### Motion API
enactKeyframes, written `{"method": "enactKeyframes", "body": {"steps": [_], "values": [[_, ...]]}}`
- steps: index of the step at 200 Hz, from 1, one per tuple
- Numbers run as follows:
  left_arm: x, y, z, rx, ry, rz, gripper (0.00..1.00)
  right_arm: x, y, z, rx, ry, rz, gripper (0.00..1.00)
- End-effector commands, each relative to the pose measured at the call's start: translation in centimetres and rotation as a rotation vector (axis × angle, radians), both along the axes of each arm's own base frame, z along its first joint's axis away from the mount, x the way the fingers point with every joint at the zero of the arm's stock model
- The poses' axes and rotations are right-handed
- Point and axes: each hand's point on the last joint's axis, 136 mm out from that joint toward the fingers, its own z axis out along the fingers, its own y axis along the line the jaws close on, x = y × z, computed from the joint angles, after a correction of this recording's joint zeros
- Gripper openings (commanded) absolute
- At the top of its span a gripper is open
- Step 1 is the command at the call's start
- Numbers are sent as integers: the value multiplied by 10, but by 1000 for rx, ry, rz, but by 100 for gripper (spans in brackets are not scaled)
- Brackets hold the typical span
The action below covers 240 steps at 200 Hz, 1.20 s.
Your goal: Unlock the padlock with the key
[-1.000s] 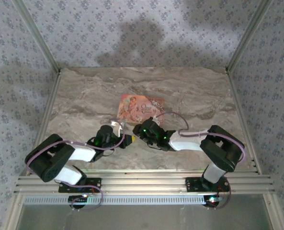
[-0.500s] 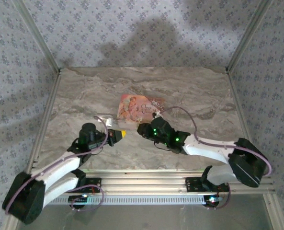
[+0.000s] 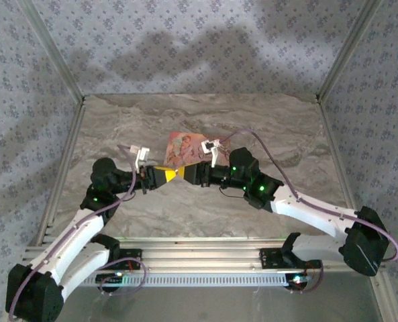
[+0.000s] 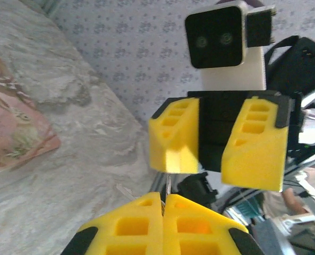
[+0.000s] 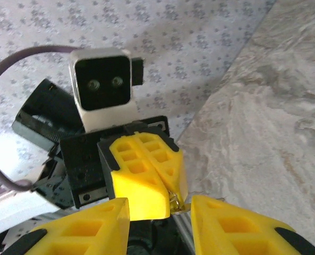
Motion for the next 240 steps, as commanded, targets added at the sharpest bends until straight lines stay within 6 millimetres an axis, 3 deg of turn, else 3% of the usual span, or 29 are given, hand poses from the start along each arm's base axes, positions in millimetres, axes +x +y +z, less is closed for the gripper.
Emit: {"method": "enactKeyframes", "body": {"steps": [1, 81, 165, 240], "values": [[-13, -1, 32, -59, -41, -67, 0, -12, 8, 23, 48, -72, 93, 34], [-24, -8, 38, -60, -57, -104, 0, -12, 11, 23, 44, -69, 88, 20], [-27, -9, 33, -46, -55, -111, 0, -4, -6, 31, 62, -75, 31, 21], [-27, -9, 38, -52, -58, -115, 0, -12, 8, 18, 9, -64, 87, 25]]}}
